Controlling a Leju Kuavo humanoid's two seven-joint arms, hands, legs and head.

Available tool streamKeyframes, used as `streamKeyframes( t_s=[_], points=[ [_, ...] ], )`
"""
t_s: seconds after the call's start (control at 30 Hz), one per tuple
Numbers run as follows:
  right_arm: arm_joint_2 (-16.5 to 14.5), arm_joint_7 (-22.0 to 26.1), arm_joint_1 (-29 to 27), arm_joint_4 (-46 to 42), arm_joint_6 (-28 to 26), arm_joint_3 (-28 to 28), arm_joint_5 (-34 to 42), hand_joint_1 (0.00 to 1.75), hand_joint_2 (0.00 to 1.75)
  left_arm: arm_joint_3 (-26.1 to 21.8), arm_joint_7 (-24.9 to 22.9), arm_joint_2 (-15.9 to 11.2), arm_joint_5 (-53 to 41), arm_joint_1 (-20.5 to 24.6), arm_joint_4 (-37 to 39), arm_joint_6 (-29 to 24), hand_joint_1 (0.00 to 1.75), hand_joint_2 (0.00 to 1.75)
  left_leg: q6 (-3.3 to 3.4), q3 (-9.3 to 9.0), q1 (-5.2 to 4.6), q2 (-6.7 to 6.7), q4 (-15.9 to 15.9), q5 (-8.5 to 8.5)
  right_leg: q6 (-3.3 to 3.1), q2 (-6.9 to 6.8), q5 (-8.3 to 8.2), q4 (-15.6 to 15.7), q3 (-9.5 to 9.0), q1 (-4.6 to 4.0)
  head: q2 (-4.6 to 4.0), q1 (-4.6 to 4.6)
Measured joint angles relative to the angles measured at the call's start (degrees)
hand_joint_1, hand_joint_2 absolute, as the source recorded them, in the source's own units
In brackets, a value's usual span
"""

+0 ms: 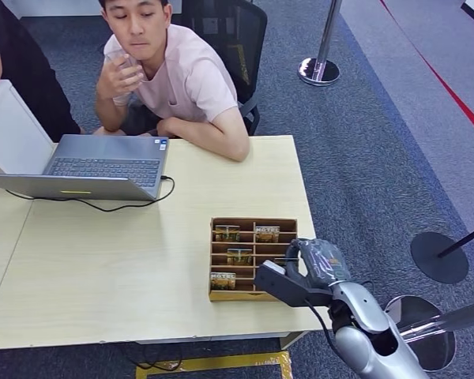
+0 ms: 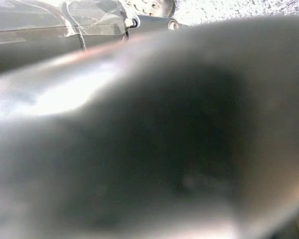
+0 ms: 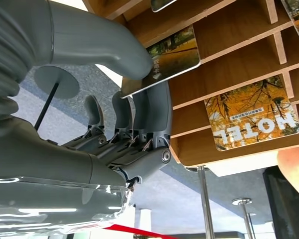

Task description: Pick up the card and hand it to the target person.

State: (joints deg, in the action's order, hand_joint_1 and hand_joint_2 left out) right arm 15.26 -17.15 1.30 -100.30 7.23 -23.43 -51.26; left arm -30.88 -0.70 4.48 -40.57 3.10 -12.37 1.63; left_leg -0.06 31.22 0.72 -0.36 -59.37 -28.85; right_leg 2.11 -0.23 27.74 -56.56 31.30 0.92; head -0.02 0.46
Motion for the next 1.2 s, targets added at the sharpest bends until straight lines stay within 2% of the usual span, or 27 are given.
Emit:
streamKeyframes(
  t_s=[0.3, 0.37, 0.5, 0.67, 0.8, 1.2],
  points=[
    [0.00, -0.38, -0.78, 0.00, 0.39, -0.02, -0.19, 1.17, 1.75, 0.00, 0.20, 0.00, 0.01, 0.07, 0.00, 0.33, 0.00, 0.00, 0.00, 0.00, 0.00, 0.00, 0.00, 0.00, 0.00, 0.00, 0.00, 0.00, 0.00, 0.00, 0.00, 0.01],
    [0.00, -0.43, -0.89, 0.00, 0.39, -0.02, -0.21, 1.24, 1.75, 0.00, 0.21, 0.00, 0.01, 0.08, 0.00, 0.42, 0.00, 0.00, 0.00, 0.00, 0.00, 0.00, 0.00, 0.00, 0.00, 0.00, 0.00, 0.00, 0.00, 0.00, 0.01, 0.01],
    [0.00, -0.45, -0.98, 0.00, 0.39, -0.02, -0.25, 1.63, 1.75, 0.00, 0.24, 0.00, 0.01, 0.08, 0.00, 0.56, 0.00, 0.00, 0.00, 0.00, 0.00, 0.00, 0.00, 0.00, 0.00, 0.00, 0.00, 0.00, 0.00, 0.00, -0.01, 0.01],
    [0.00, -0.45, -1.03, 0.00, 0.39, -0.02, -0.26, 1.64, 1.75, 0.00, 0.25, 0.00, 0.01, 0.13, 0.00, 0.60, 0.00, 0.00, 0.00, 0.00, 0.00, 0.00, 0.00, 0.00, 0.00, 0.00, 0.00, 0.00, 0.00, 0.00, 0.01, 0.01],
    [0.00, -0.45, -1.03, 0.00, 0.39, -0.02, -0.26, 1.62, 1.75, 0.00, 0.25, 0.00, 0.01, 0.20, 0.00, 0.60, 0.00, 1.75, 0.00, 0.00, 0.00, 0.00, 0.00, 0.00, 0.00, 0.00, 0.00, 0.00, 0.00, 0.00, 0.01, 0.01],
    [-0.02, -0.21, -1.28, -0.17, 0.37, -0.02, -0.48, 1.62, 1.75, -0.40, 0.44, -0.02, 0.56, 0.27, 0.00, 0.07, 0.00, 1.75, 0.00, 0.00, 0.00, 0.00, 0.00, 0.00, 0.00, 0.00, 0.00, 0.00, 0.00, 0.00, 0.01, 0.01]
  ],
)
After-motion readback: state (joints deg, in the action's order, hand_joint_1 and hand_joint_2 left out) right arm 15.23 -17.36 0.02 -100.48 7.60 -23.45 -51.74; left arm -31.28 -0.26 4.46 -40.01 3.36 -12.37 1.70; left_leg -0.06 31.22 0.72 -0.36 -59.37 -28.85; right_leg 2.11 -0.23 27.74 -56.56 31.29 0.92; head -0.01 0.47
